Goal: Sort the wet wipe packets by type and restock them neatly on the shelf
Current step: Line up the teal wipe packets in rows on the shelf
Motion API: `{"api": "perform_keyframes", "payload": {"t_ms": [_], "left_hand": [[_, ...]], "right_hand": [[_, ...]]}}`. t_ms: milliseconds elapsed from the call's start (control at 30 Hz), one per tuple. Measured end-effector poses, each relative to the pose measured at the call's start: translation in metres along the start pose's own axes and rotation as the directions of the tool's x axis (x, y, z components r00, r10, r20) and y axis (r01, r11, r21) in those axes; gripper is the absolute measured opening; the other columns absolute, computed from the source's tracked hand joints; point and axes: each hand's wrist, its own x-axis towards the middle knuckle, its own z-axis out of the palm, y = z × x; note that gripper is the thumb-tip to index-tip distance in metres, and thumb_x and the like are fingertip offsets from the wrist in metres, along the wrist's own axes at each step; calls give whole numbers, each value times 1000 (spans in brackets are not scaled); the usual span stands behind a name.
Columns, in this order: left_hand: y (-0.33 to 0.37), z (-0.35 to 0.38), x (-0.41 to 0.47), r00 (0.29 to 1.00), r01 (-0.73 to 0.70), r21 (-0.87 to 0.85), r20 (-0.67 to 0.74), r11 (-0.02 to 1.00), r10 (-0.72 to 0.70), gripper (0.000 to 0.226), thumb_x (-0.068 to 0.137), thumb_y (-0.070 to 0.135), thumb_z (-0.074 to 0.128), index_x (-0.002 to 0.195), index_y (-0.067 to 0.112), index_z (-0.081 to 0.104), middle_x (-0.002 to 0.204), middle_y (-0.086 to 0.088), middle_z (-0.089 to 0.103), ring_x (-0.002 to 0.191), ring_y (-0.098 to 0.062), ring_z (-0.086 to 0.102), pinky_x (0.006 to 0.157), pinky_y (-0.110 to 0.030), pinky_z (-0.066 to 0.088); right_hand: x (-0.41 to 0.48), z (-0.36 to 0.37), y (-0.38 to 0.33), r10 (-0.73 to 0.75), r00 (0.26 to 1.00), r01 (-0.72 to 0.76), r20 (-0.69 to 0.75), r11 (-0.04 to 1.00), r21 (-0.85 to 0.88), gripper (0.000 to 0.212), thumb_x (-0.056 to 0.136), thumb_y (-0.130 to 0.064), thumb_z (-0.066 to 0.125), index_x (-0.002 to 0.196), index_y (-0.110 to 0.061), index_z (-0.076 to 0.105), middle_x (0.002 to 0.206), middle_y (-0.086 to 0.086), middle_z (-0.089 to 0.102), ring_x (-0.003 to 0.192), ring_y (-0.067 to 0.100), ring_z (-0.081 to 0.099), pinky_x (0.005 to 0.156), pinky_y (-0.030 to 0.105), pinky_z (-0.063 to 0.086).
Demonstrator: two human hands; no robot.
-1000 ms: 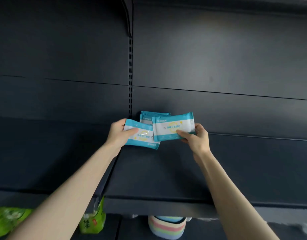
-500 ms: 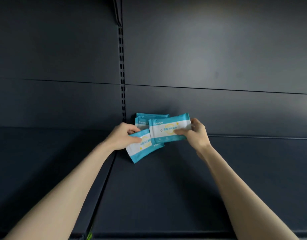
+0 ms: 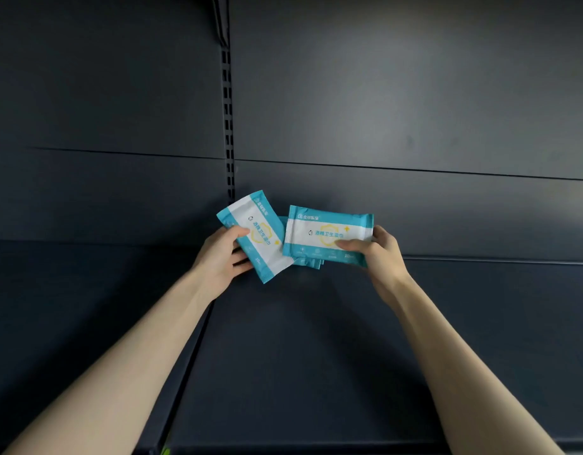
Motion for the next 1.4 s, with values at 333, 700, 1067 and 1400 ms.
{"api": "perform_keyframes", "payload": {"t_ms": [333,700,1067,1400], "left_hand": [[-26,-1,10,990,-131,281,-8,951,138,40,82,-9,64,113,15,55,114,-7,64,102,-22,64,80,-32,56],[-30,5,25,934,-251,826,69,505,350,37,73,3,75,106,6,57,102,-4,65,86,-19,61,69,-26,46],[-32,-8,20,935,-312,766,142,562,325,38,71,30,82,97,15,58,89,9,62,79,-7,59,65,-22,48],[-37,-2,27,920,-330,803,154,497,361,64,74,21,80,127,8,47,123,-3,59,114,-22,56,85,-26,43]], "right_hand": [[3,0,7,-10,999,6,-34,993,-122,34,75,7,72,100,-7,54,93,-2,68,82,10,67,71,19,55],[11,4,24,-24,999,13,-34,955,-298,37,71,3,78,88,-18,54,101,8,69,91,23,68,84,39,56],[25,49,24,-39,999,40,19,651,-758,58,69,-26,83,113,-7,50,119,9,41,110,22,45,96,34,44],[17,44,36,-18,969,197,247,659,-726,104,80,-7,72,153,-21,-2,153,3,23,139,21,29,109,33,30]]}}
